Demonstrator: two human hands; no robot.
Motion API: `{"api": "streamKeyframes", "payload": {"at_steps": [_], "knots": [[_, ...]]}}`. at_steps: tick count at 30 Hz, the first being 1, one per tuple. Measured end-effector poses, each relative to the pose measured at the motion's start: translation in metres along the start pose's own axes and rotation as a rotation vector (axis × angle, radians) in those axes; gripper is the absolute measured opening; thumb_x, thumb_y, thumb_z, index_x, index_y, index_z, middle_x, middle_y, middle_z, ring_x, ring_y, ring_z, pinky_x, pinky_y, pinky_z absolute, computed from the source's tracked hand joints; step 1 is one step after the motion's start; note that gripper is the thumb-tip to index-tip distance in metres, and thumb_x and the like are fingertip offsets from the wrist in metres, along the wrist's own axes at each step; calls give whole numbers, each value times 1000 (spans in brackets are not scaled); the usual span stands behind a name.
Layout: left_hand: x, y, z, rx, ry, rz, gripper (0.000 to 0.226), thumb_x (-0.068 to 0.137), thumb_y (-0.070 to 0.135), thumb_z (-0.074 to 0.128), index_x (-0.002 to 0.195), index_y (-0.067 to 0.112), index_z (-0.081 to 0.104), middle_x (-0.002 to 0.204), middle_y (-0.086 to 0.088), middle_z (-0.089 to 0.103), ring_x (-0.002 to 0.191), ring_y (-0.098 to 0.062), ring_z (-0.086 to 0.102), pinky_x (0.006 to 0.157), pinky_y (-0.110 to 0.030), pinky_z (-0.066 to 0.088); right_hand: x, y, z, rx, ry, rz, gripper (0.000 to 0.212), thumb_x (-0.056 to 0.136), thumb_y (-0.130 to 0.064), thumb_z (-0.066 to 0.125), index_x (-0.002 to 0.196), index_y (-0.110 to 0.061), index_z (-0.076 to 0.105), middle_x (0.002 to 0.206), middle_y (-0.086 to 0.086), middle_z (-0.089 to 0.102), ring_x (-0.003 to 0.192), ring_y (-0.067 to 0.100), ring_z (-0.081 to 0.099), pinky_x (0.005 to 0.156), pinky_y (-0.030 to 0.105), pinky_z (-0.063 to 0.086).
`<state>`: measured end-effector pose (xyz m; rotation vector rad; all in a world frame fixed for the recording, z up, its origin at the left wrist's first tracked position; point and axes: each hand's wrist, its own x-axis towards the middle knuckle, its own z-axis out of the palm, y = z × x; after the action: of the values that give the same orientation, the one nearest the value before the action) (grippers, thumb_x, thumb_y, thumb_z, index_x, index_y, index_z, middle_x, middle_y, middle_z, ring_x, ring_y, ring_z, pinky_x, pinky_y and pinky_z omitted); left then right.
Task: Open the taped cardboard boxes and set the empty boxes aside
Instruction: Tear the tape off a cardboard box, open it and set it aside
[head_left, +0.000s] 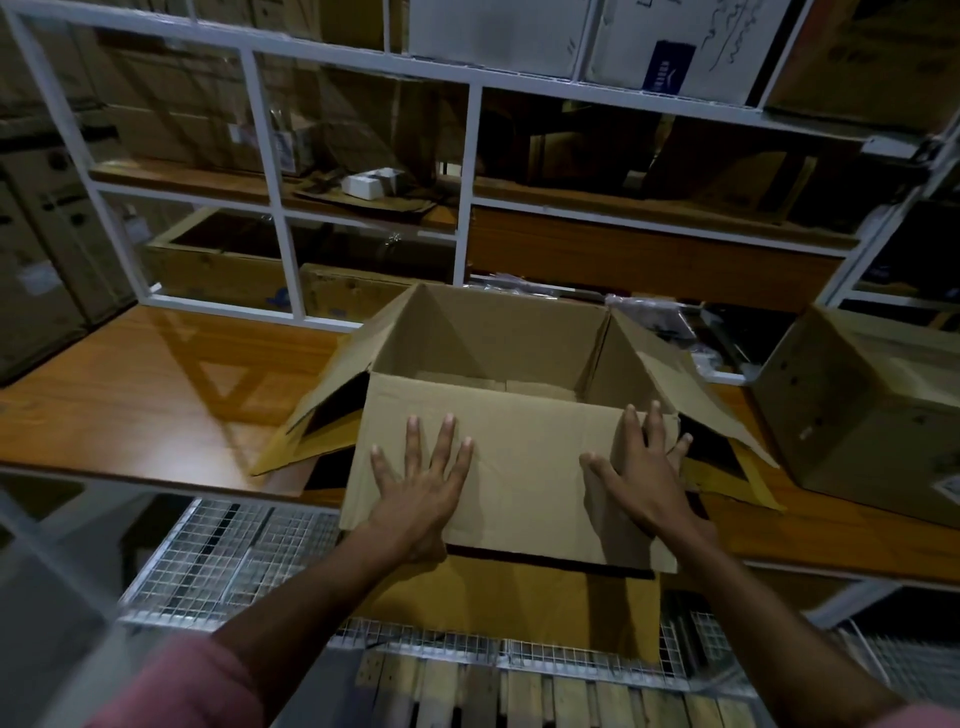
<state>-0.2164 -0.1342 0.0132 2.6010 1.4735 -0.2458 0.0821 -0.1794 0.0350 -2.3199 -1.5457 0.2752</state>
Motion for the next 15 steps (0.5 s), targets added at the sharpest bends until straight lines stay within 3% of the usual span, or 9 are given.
{"api": "streamKeyframes", "payload": {"at_steps": [6,15], "knots": [[-10,1,29,-17,-14,-19,138,81,23,82,153,27,-36,144,-3,-62,133,-47,-52,104,-86,-10,-13,2,15,-62,-111,-2,92,95,-66,50,162,-28,0,169,1,-17,148,53,-20,118,68,8],[-13,3,35,-1,2,-20,138,80,25,83,153,27,-35,148,-3,-58,135,-46,-49,103,-87,-10,-23,3,14,-74,-88,-11,88,96,-60,52,162,-27,4,170,2,-13,150,51,-16,120,64,9]]}}
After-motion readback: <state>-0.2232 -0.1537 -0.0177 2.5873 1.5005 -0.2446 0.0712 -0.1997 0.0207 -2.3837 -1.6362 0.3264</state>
